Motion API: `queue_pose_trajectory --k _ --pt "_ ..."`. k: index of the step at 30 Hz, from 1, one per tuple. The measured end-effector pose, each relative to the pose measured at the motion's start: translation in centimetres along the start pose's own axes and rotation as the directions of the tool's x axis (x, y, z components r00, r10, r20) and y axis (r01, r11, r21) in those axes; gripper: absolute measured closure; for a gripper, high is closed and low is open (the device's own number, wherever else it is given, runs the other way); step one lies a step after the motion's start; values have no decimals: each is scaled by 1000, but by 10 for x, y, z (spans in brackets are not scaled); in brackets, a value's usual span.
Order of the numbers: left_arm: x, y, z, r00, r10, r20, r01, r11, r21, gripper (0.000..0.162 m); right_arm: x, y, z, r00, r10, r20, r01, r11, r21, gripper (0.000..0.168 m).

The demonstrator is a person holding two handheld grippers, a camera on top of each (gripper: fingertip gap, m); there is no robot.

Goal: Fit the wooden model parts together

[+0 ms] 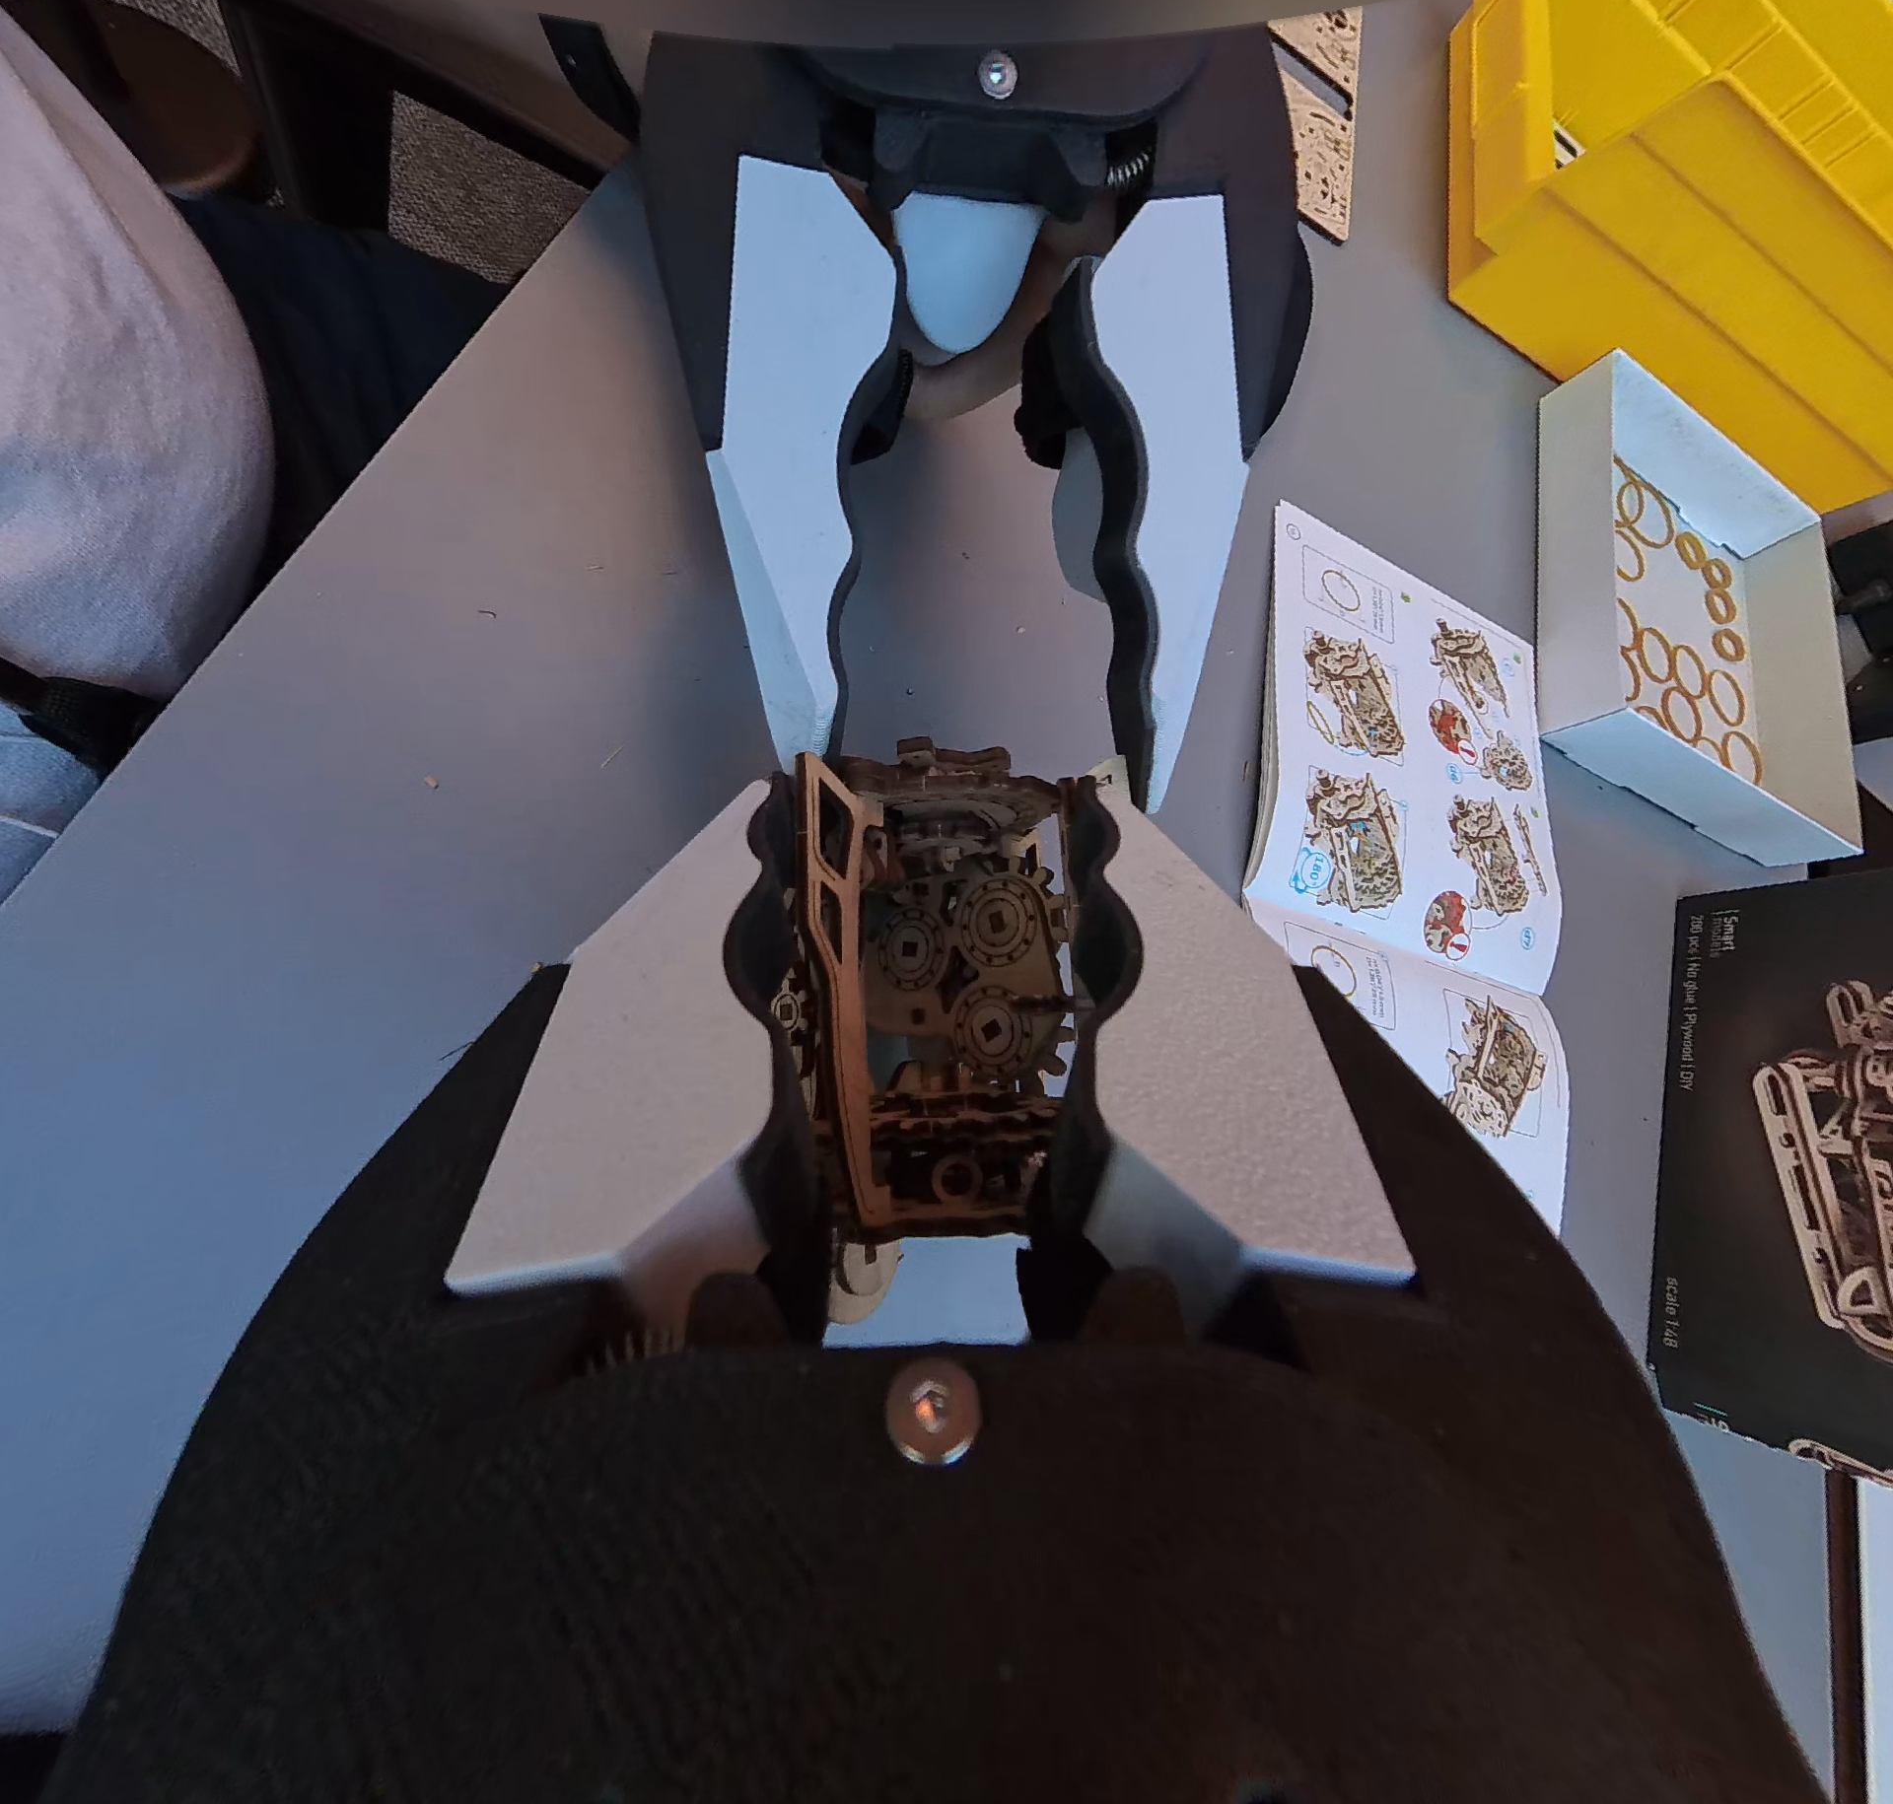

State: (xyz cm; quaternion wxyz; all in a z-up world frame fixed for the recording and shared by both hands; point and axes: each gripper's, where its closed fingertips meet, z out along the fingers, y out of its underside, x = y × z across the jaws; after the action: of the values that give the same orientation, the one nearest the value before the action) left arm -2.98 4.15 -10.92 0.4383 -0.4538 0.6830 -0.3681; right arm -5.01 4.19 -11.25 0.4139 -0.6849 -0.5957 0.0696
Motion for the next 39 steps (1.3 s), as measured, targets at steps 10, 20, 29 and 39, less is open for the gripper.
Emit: queue_pose_trajectory --k 10,20,29,39 --pt "1 0 0 1000 5 -3 -5 1000 1 103 -1 0 0 1000 -11 -11 10 1000 -5 116" --pt "2 0 -4 998 -16 -55 17 1000 23 102 -3 -11 -7 1000 -11 2 11 996 93 113" --pt "2 5 -14 991 6 -131 -4 1000 11 102 11 7 -55 978 209 28 -210 954 213 105" --pt "0 -14 -29 973 -123 -195 131 991 25 83 1 13 -44 906 394 154 -421 875 240 98"
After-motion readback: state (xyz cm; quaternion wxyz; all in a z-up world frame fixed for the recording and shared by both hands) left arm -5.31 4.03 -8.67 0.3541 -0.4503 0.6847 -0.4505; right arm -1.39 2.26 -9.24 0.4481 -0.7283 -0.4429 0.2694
